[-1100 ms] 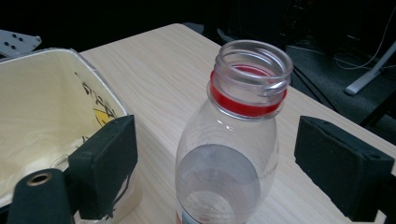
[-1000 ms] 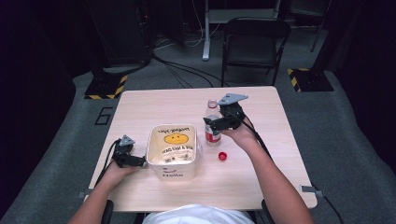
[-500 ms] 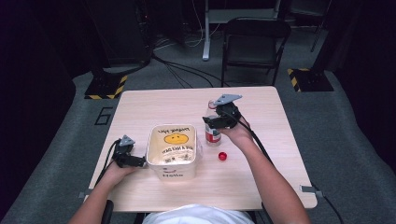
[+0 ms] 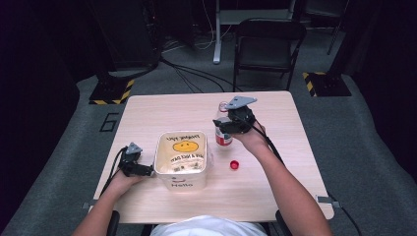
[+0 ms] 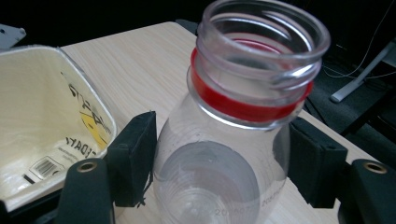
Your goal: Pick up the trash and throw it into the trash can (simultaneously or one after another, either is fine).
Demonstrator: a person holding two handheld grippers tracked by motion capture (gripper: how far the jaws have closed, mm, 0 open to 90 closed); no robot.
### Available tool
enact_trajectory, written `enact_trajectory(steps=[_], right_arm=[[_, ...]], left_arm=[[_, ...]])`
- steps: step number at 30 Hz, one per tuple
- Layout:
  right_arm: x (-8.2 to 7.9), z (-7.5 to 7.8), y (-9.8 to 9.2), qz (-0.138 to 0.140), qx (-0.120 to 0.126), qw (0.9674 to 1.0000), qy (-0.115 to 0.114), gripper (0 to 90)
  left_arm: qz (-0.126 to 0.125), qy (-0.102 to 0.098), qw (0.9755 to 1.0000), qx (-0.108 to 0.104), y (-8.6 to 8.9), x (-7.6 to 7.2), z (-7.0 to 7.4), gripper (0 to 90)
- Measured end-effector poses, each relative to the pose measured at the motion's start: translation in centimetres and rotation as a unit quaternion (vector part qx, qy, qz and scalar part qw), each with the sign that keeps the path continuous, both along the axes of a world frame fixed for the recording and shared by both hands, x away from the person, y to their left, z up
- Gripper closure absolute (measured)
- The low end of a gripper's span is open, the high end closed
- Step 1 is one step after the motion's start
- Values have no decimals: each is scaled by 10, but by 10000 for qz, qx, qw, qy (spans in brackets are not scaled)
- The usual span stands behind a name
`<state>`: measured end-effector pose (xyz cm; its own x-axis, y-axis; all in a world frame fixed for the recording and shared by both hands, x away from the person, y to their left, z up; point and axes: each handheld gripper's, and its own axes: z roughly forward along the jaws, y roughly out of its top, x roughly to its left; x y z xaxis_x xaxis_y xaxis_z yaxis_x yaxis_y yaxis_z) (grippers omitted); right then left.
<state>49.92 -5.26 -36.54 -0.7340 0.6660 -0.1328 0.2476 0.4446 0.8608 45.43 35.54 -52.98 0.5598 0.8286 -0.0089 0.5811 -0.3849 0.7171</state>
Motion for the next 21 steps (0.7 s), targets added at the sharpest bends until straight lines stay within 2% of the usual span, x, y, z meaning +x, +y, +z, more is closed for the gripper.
enact_trajectory(steps=[10,17,21], right_arm=[[-14,42,0,186,98,9997,-93,307],[-23,70,7,355,-15,9991,-222,307],[-26,83,8,425,86,9989,-203,308]], left_arm=[[-38,-23,10000,11,0,0,0,1],[-89,-11,10000,38,1,0,0,1],[-116,12,9999,5,1,-1,0,1]])
